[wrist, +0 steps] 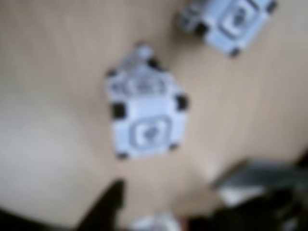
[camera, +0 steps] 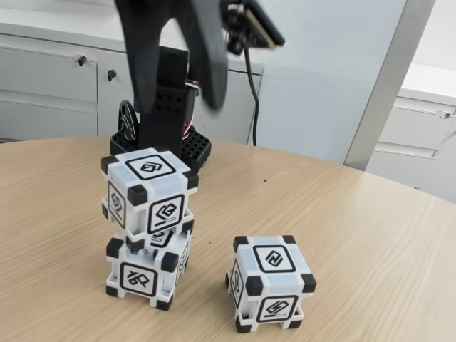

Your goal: Stack cubes from left to right.

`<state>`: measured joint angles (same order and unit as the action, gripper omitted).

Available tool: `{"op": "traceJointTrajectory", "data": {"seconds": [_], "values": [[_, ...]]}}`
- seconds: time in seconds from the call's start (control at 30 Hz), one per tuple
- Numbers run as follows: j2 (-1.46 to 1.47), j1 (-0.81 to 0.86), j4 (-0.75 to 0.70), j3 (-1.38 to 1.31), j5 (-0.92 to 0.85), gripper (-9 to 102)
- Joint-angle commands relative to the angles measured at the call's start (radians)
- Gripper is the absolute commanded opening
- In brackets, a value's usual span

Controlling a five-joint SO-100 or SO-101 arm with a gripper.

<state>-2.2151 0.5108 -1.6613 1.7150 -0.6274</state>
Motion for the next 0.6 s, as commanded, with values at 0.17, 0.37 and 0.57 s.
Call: {"op": "traceJointTrajectory", "data": {"seconds": [0.17, 0.37, 0.57], "values": [[-0.092, -0.337, 0.011, -0.009, 0.236, 37], [-0.087, -0.561, 0.025, -0.008, 0.6, 37], [0.035, -0.649, 0.084, -0.008, 0.733, 38]]}}
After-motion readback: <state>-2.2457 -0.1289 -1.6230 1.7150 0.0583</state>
